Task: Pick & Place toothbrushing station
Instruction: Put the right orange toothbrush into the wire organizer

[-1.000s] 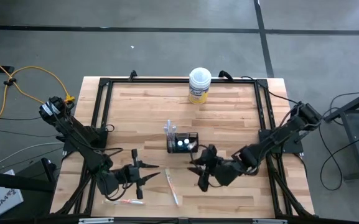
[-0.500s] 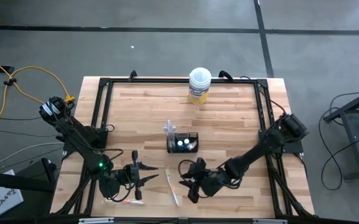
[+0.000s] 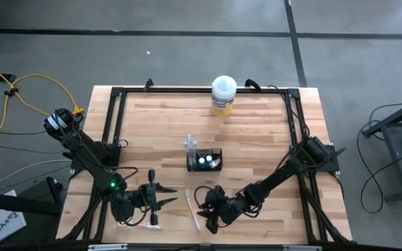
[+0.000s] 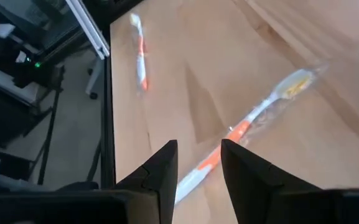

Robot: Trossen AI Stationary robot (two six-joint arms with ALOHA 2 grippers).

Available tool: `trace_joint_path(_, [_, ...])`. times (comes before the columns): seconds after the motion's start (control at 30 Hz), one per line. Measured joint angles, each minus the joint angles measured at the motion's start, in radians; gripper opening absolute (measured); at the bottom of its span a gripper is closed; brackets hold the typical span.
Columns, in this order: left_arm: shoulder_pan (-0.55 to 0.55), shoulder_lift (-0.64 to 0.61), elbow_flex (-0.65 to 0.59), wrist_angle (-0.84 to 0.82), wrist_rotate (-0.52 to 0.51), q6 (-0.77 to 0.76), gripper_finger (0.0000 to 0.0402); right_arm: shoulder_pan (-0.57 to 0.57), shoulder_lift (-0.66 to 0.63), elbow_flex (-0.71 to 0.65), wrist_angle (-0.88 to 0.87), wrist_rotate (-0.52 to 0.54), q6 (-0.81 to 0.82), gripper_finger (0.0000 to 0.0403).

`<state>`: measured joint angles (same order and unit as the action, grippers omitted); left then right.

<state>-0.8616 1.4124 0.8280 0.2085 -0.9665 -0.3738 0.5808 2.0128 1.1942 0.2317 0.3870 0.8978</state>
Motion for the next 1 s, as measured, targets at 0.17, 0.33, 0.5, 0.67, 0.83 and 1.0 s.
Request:
trace_joint_path(0.17, [0.000, 0.000, 0.000, -0.003, 0.048, -0.002, 0.0102, 0.003, 0.008, 0.000, 0.020, -0.049, -0.007, 0.0114])
trace_joint_path(0.33, [0.000, 0.000, 0.000, -0.007, 0.123, -0.017, 0.0102, 0.014, 0.008, 0.000, 0.013, -0.082, -0.029, 0.0114])
trace_joint_path(0.5, [0.000, 0.000, 0.000, -0.010, 0.163, -0.052, 0.0102, 0.030, 0.034, 0.000, 0.039, -0.084, -0.026, 0.0114])
trace_joint_path(0.67, [0.000, 0.000, 0.000, -0.013, 0.191, -0.077, 0.0102, 0.037, 0.063, 0.000, 0.075, -0.084, 0.001, 0.0114])
trace_joint_path(0.83, [0.000, 0.000, 0.000, -0.025, 0.207, -0.114, 0.0102, 0.041, 0.078, 0.001, 0.108, -0.091, 0.018, 0.0114])
trace_joint_path(1.0, [0.000, -0.001, 0.000, -0.046, 0.212, -0.172, 0.0102, 0.041, 0.089, 0.001, 0.112, -0.117, 0.041, 0.0114])
